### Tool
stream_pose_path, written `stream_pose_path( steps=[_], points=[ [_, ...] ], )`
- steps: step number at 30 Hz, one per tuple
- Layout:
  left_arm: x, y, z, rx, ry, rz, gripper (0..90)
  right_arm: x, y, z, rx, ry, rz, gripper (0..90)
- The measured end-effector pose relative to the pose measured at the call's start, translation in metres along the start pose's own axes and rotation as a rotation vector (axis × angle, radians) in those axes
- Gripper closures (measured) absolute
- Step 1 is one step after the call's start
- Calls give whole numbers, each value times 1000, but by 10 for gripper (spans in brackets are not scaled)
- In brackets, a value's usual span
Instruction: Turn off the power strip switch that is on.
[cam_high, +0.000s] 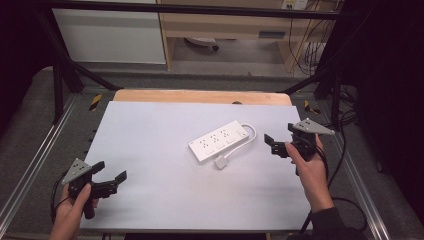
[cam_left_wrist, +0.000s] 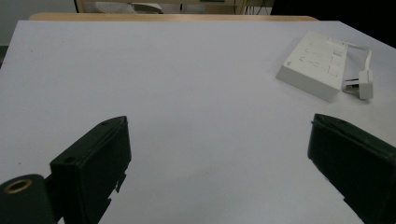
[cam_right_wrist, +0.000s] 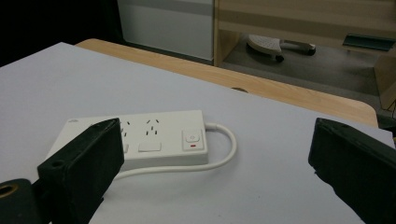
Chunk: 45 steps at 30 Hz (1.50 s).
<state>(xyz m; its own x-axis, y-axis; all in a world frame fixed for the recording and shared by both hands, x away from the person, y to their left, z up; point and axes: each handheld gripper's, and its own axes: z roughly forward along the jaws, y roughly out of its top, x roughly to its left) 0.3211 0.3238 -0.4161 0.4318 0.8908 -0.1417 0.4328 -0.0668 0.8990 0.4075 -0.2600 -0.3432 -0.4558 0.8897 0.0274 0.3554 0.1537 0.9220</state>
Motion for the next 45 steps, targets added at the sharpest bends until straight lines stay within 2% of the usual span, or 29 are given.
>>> stream_pose_path(
  steps=[6,10,16,23,26,33,41,45],
  points=[
    [2,0,0,-7,11,-15,59,0,12,6,-9,-22,-12,47],
    [2,0,-2,-16,7,-9,59,0,20,14,-6,-17,-24,42],
    [2,0,-1,-5,1,-6,58,4,28,25,4,-8,-29,34],
    [2,-1,0,0,1,-9,57,8,32,36,1,-11,-12,50],
    [2,-1,0,1,3,-9,58,7,34,39,-7,-13,-3,95],
    [1,-1,0,2,-1,-11,57,7,39,44,-20,-21,-12,274],
    [0,-1,1,4,-2,-7,58,11,40,52,-17,1,-62,543],
    [1,-1,1,5,-6,-4,58,12,41,56,-24,1,-73,645]
  ],
)
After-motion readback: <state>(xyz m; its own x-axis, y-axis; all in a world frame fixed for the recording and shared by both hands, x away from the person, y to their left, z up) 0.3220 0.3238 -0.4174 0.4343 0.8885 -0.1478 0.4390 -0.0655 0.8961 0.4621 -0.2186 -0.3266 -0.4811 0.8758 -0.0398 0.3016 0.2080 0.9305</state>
